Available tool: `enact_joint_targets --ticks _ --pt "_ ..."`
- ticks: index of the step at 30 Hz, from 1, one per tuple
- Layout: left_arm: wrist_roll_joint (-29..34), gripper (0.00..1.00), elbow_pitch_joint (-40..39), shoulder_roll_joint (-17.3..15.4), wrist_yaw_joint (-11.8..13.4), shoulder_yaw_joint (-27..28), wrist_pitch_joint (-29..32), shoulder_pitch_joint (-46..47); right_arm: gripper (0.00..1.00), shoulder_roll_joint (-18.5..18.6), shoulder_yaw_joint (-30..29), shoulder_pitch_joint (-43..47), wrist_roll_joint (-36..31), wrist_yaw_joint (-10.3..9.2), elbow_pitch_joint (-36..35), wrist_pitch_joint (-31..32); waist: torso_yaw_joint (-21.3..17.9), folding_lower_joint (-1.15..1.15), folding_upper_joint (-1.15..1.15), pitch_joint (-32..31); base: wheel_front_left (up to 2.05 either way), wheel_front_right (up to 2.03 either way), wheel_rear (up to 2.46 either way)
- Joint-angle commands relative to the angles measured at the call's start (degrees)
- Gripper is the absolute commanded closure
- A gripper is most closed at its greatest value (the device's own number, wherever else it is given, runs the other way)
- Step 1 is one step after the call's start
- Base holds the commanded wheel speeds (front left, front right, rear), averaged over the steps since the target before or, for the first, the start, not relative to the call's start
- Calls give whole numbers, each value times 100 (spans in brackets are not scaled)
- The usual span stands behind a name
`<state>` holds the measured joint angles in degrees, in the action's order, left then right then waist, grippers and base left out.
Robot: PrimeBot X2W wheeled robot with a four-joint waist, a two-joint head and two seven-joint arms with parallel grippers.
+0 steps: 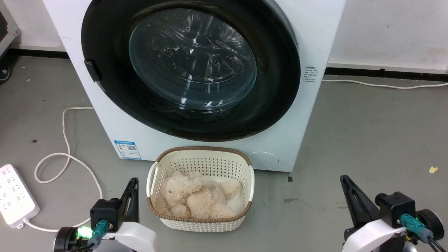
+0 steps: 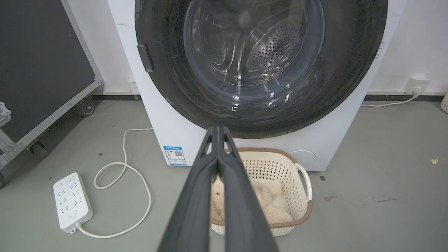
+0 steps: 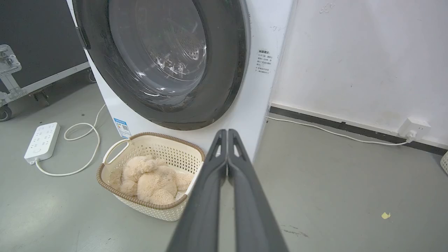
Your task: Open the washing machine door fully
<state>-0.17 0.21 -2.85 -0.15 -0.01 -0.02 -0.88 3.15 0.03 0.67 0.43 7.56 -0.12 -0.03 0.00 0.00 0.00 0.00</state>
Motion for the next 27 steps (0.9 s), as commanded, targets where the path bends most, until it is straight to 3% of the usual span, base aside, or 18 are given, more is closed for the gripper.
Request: enact_joint_targets --ticks 1,18,19,27 --pt "17 100 -21 -3 15 1 2 88 100 -27 -3 -67 -43 -8 12 3 0 0 0 0 0 0 0" --pt "17 100 -21 -3 15 1 2 88 100 -27 -3 -67 -43 -8 12 3 0 0 0 0 0 0 0" --pt "-1 0 0 0 -1 1 0 -1 0 1 1 1 3 0 -1 0 0 0 0 0 0 0 0" --pt "1 0 8 0 12 -33 -57 -6 0 0 -4 13 57 0 -10 -57 2 0 0 13 0 0 0"
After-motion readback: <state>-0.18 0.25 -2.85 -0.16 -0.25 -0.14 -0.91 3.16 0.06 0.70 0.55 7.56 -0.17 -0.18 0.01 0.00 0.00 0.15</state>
